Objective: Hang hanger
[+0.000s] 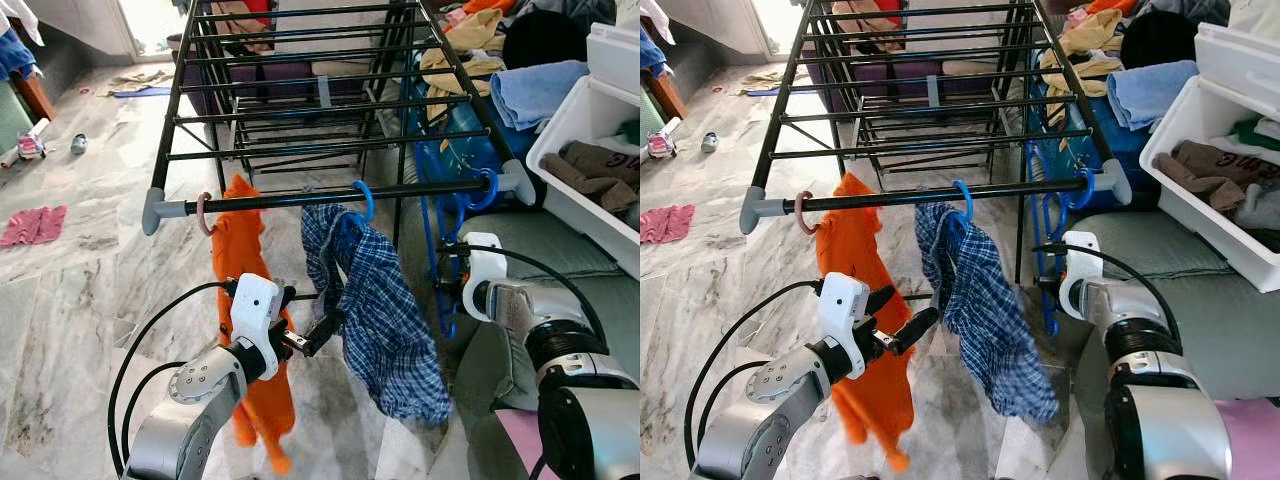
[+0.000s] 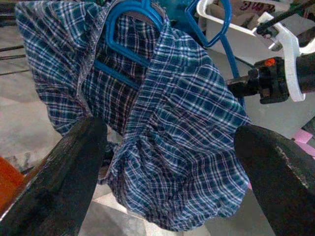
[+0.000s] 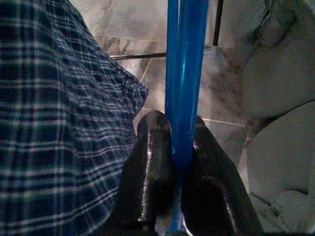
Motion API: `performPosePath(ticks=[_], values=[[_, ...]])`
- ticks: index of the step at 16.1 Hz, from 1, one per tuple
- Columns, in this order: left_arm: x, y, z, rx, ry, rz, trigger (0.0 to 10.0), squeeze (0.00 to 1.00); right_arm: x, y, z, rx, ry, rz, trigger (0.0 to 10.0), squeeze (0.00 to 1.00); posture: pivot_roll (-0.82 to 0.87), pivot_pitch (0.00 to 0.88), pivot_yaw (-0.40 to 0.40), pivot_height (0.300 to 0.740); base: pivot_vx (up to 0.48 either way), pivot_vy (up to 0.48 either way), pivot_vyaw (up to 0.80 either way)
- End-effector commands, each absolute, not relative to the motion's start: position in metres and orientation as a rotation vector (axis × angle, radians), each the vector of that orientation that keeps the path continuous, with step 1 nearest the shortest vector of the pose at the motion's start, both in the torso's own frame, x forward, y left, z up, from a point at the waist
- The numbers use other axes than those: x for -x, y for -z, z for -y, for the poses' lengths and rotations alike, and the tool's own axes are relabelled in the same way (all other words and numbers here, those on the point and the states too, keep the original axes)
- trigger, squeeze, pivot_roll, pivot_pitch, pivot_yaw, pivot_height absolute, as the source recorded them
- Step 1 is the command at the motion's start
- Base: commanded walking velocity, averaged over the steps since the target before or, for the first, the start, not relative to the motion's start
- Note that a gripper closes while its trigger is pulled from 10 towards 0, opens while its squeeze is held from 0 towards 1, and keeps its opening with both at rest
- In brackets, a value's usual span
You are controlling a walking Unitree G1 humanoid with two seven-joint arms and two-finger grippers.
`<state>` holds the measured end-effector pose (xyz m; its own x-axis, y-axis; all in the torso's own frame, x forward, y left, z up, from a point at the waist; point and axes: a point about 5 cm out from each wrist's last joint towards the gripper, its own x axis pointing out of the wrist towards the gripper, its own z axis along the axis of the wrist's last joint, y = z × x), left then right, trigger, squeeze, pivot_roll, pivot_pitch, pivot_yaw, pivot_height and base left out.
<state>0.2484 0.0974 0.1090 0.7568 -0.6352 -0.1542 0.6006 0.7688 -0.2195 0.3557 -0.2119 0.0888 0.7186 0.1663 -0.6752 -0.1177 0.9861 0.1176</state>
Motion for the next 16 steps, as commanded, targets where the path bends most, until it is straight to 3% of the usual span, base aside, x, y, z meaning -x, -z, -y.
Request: performPosePath(ticks=[1,5,6,7,8,13,16], values=[[-0.249,-0.111,-0.098,0.145,0.670,-0.222,10.0,0.00,-0.352,-0.080,0.206,-0.061,-0.181,-0.795,10.0,0.00,0.05,0.083,0.008,0.740,0.000,0.000,0.00],[-0.248,-0.111,-0.097,0.143,0.671,-0.223,10.0,0.00,-0.358,-0.084,0.197,-0.019,-0.212,-0.759,10.0,0.00,0.05,0.087,0.004,0.740,0.000,0.000,0.00],[-0.247,-0.110,-0.096,0.144,0.671,-0.225,10.0,0.00,-0.355,-0.079,0.198,-0.030,-0.207,-0.771,10.0,0.16,0.05,0.090,0.001,0.740,0.000,0.000,0.00],[-0.246,-0.110,-0.096,0.145,0.669,-0.227,10.0,0.00,-0.353,-0.076,0.200,-0.039,-0.196,-0.775,10.0,0.85,0.05,0.090,0.001,0.740,0.000,0.000,0.00],[-0.246,-0.109,-0.096,0.143,0.669,-0.230,10.0,0.00,-0.350,-0.072,0.207,-0.007,-0.154,-0.767,10.0,1.00,0.05,0.090,0.002,0.740,0.000,0.000,0.00],[-0.250,-0.109,-0.095,0.135,0.676,-0.230,10.0,0.00,-0.342,-0.064,0.224,0.053,-0.068,-0.723,10.0,1.00,0.03,0.082,0.012,0.740,0.000,0.000,0.00],[-0.255,-0.109,-0.092,0.134,0.686,-0.224,10.0,0.00,-0.323,-0.069,0.224,0.169,-0.051,-0.569,10.0,1.00,0.00,0.071,0.016,0.740,0.000,0.000,0.00]])
